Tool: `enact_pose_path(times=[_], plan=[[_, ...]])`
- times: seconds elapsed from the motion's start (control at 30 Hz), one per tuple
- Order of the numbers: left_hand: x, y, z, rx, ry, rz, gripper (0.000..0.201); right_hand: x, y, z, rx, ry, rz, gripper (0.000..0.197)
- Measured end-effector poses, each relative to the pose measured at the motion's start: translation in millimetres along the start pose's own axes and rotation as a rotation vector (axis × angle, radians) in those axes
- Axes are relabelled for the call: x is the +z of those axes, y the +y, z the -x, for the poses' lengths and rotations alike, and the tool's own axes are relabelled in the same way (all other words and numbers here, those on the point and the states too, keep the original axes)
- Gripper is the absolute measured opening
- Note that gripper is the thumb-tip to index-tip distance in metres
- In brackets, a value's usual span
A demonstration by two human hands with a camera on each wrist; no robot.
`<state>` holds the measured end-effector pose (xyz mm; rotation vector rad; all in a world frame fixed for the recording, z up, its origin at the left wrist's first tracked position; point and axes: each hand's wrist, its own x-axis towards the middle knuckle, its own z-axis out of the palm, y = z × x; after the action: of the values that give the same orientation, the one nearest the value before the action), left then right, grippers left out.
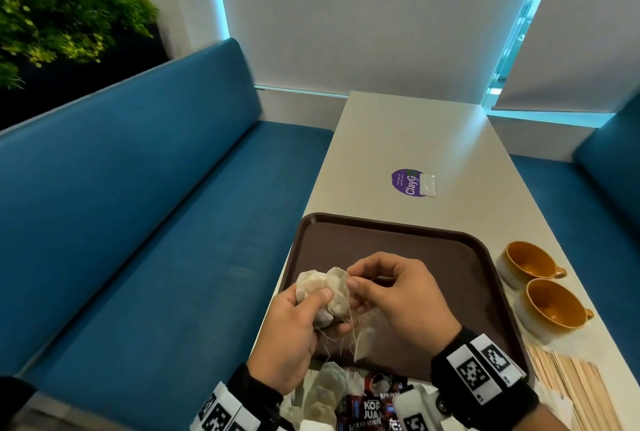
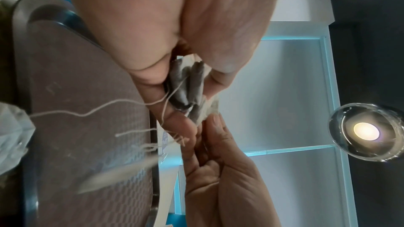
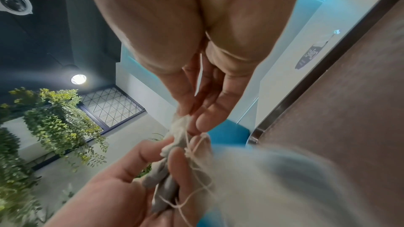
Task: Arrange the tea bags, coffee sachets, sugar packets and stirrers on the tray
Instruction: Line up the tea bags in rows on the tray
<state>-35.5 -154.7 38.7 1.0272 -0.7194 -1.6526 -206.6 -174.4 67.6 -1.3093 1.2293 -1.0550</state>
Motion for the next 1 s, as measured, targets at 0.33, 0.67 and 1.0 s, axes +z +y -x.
enact_pose_path(times=[0.33,0.67,1.0], plan=[[-14,-9,-10,0.045,0.118,-0.100,0.015,-10,15,-16,0.089,0.024,0.105,0.012],[-33,15,7,0.092,0.153,0.020,0.019,-10,52,-51,0.225,-0.296,0.916,0.033],[-25,58,36,0.286,0.111,0.030,0.017,-7,66,-63,0.241,-0.370,1.040,0.018]])
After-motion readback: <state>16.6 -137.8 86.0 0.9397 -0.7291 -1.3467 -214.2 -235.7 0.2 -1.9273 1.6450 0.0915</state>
